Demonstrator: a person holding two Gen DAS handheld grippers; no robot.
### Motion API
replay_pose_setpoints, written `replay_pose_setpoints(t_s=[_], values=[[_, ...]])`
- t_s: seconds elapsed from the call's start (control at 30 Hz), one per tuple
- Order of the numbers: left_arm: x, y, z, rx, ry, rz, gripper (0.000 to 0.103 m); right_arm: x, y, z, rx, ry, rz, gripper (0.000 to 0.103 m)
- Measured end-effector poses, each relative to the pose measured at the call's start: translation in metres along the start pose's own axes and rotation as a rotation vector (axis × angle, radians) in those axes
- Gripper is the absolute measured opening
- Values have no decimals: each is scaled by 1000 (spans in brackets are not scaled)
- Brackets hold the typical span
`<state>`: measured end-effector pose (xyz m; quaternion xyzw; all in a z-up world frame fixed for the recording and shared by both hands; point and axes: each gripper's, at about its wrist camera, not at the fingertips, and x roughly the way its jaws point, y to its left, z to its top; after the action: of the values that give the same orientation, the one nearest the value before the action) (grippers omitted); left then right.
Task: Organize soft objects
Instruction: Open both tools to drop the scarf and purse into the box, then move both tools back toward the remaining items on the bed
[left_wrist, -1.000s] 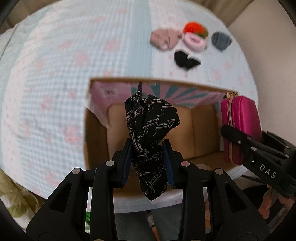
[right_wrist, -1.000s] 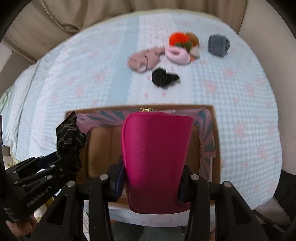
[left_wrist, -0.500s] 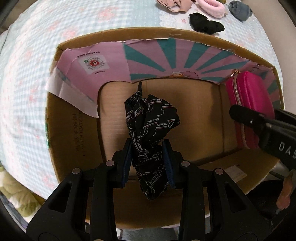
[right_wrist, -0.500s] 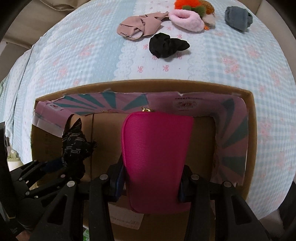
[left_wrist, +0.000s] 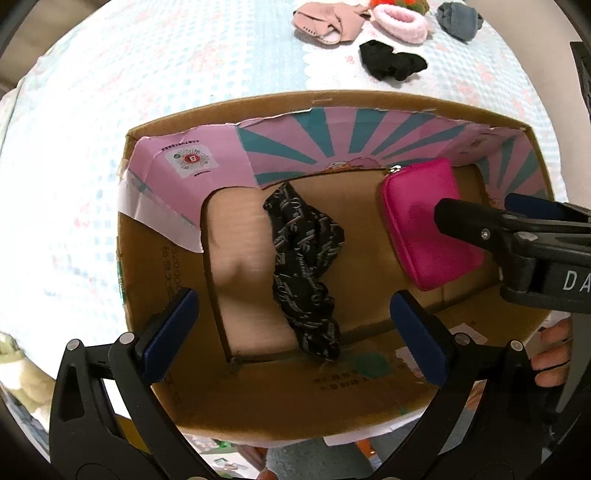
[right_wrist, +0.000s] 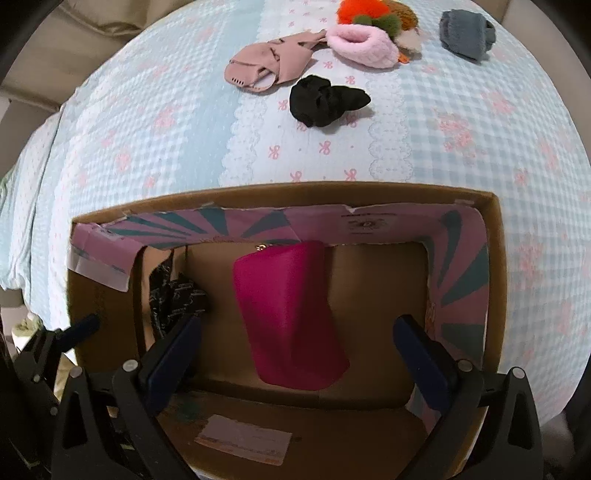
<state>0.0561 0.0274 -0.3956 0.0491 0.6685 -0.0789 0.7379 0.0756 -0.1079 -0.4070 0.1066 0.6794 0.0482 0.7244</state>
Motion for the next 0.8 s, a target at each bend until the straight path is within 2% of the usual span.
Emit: replay_pose_setpoints(t_s=[0.47,0.6,0.8], values=[[-43,-2,-10,0,-62,-25,103,-39,3,-16,14,-74,-2,103],[-67,4,-18,-18,-100,-31,103,-67,9,-23,-8,-144,-21,103],[-112,15,-28,-49,-182,-40,103,-128,19,-40,-32,-307,-47,103]])
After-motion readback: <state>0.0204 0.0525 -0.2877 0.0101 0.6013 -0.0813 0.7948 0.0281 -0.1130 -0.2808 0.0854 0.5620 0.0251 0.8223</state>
